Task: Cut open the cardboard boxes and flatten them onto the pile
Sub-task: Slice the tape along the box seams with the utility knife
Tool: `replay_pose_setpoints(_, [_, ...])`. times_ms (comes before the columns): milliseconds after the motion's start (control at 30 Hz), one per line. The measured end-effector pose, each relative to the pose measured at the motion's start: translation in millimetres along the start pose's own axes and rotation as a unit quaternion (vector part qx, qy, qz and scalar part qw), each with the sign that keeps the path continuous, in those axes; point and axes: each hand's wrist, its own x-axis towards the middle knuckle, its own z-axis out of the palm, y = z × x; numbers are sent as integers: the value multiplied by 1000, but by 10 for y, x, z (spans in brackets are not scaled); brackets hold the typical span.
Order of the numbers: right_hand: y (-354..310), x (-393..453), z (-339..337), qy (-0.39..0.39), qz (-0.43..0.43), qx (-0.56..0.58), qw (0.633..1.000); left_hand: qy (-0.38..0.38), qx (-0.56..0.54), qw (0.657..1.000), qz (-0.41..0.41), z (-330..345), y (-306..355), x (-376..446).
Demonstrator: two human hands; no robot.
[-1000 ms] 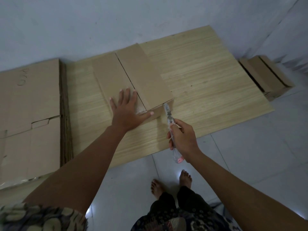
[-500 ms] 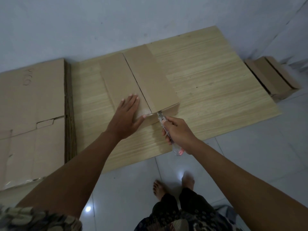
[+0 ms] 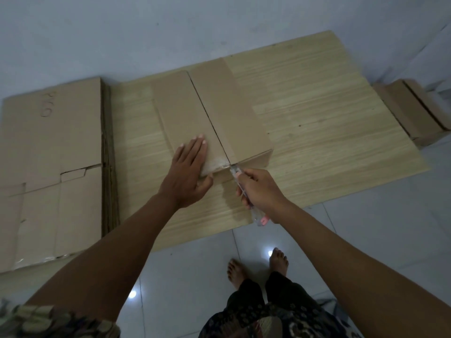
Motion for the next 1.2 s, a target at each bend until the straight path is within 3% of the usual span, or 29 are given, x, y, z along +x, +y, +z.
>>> replay_pose_setpoints(367, [-51,12,68,-22,14,-8,1000,-13,-9,1000,4,-62,-48,22])
replay_pose_setpoints(733, [-59,16,142,-55,2,-39,998,32,-21,999,1,-12,-79,-10])
replay_pose_setpoints(1200, [-94,64,309,-66,11,-16,998,-8,-74,997,-9,-104,-137,-9])
